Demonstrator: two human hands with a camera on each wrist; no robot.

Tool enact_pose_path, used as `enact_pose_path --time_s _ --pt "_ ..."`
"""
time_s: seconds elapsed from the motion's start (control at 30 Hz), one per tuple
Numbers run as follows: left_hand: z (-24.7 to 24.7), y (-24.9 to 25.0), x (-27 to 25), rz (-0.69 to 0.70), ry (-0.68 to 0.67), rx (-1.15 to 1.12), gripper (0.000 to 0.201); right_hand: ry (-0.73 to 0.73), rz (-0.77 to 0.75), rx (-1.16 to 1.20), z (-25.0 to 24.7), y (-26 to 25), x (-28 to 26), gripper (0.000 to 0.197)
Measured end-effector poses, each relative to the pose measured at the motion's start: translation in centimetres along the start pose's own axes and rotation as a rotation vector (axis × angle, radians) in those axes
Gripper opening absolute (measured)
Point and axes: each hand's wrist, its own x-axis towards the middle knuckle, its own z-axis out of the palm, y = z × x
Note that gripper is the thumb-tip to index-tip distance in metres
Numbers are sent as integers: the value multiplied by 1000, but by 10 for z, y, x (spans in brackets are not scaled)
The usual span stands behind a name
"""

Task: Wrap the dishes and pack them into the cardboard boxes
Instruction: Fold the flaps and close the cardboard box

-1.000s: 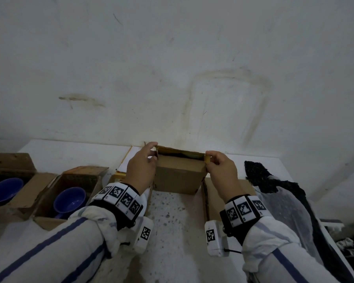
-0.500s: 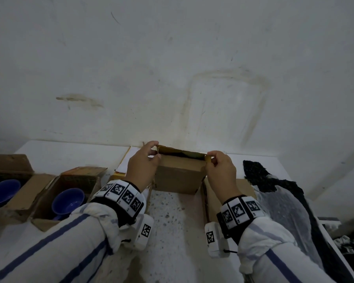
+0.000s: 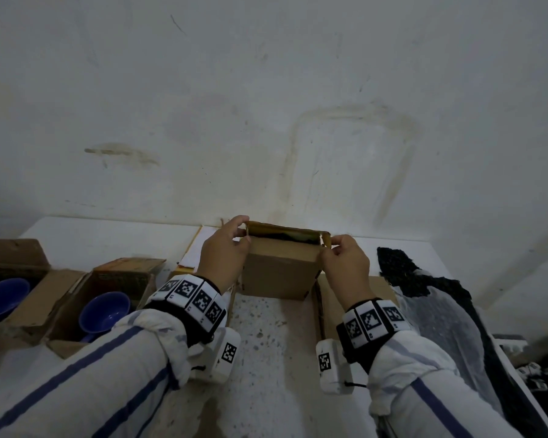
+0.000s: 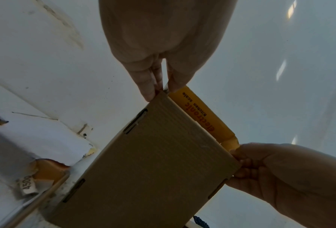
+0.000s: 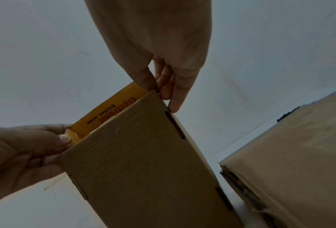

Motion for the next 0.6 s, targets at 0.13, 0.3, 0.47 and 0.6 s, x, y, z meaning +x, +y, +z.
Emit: enact_pose_path --time_s 0.13,0.3,0.47,0.6 --pt "1 -1 3 4 0 5 37 -6 6 -8 1 0 3 15" --pt "1 -1 4 20 3 30 36 7 -20 -41 1 -2 4 23" --pt "1 -1 5 36 8 54 36 -13 -57 -106 0 -1 4 22" --pt "1 0 5 36 5 51 35 -29 -74 -166 2 -3 7 29"
